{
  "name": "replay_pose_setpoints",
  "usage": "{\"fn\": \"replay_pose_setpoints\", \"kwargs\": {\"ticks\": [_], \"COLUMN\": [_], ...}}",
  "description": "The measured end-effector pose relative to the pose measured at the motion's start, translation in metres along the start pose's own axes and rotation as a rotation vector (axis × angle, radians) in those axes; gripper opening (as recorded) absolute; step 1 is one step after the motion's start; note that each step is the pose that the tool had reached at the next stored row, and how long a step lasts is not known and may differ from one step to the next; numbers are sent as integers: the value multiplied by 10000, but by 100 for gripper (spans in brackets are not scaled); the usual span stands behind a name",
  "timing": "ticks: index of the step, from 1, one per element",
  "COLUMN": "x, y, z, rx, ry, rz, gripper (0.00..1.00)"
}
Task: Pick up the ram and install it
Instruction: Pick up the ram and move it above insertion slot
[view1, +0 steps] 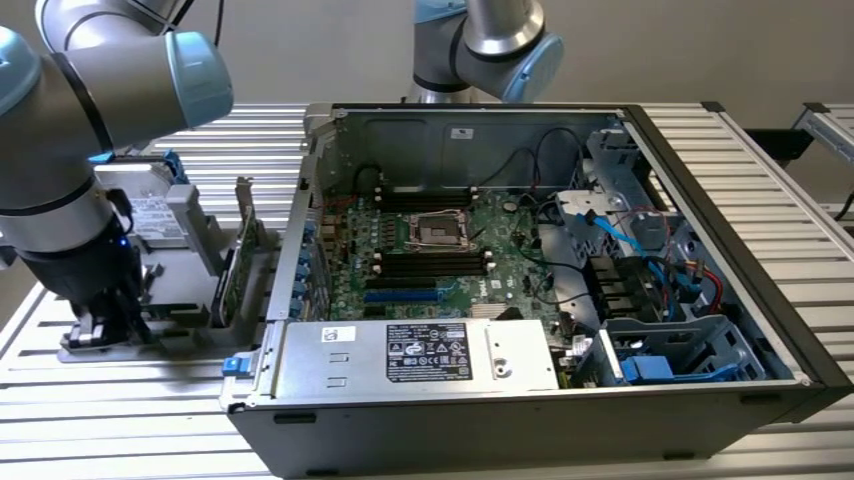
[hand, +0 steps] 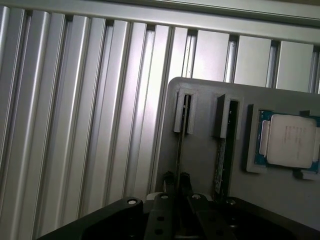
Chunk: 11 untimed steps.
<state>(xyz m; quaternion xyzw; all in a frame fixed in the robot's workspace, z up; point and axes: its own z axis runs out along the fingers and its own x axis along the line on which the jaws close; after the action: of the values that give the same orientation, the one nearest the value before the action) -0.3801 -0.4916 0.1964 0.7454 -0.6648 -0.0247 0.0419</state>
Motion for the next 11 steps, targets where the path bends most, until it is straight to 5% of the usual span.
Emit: {"fn": "replay_pose_setpoints", "kwargs": {"ticks": [11], "x": [1], "y": [4], "z": [-43], "rx": [-4], "ry": [-13], "rz": [140], "gripper": [15]}}
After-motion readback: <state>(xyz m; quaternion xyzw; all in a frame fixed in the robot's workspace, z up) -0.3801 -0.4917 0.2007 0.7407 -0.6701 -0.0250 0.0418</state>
